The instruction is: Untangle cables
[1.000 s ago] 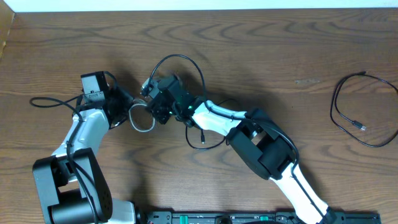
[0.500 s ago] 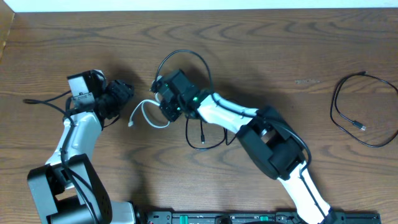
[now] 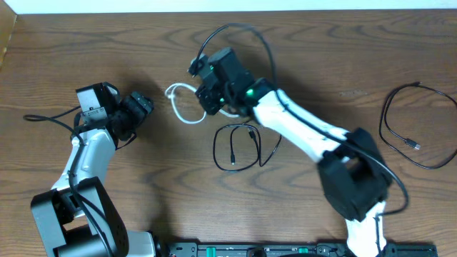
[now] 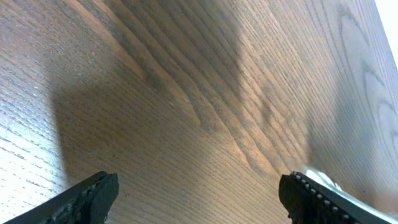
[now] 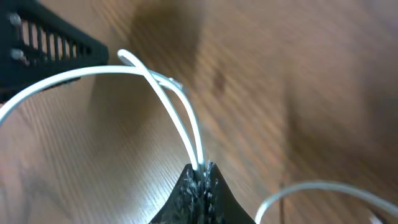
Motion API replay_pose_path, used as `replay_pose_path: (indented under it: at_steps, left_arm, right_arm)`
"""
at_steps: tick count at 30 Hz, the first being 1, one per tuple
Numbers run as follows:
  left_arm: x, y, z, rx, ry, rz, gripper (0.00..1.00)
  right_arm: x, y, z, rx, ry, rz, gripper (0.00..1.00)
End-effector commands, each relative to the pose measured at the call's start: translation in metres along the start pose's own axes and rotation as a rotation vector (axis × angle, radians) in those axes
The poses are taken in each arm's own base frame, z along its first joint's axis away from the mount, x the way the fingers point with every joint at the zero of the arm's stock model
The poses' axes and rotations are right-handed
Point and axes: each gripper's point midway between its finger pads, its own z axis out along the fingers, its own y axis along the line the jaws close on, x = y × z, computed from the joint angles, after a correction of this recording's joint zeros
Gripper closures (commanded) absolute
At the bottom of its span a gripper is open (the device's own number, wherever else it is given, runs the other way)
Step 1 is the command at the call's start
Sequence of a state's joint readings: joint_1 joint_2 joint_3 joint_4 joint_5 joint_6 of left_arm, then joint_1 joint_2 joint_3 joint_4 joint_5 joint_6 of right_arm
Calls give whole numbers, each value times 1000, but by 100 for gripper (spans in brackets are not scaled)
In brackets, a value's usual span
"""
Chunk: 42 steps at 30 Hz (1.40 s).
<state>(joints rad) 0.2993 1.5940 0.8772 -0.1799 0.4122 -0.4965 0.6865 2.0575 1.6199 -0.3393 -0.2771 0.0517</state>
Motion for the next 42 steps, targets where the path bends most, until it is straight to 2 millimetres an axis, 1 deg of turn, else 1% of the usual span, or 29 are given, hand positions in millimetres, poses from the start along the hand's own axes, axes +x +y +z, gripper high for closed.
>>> replay_pose_path:
  at_steps: [1,3,6,10,14,18,25,29,37,42]
  left_arm:
    - [-3,2,-3,-12,-15,13,12]
    - [-3,2,-3,-12,-15,13,12]
    - [-3,2,-3,-12,-15,13,12]
    - [-3,2,-3,-12,-14,13,12]
    - [-3,2,-3,-12,-14,13,12]
    - [-2,2,-3,-14,-12,12,12]
    - [-1,3,-3,-18,-6,9,12]
    - [-1,3,-3,-18,-6,9,12]
    - [-1,3,-3,-18,-6,9,12]
    - [0,3,-3,-18,-6,9,12]
  right_arm:
    - [-6,-34,-29,117,-4,32,99]
    - [1,-53,-40,181,30,59,99]
    - [19,-84,-53,269,94,107,99]
    - [53,-121,-73,358,214,187,99]
    - [85,-150,-96,413,321,271,99]
    - [117,-178,-124,451,414,376,99]
    - [173,-221,-183,511,552,592,99]
    - [196,-243,-212,546,572,713,99]
    - [237,-287,-270,672,499,1083,99]
    - [259,-307,-299,720,455,1206,97]
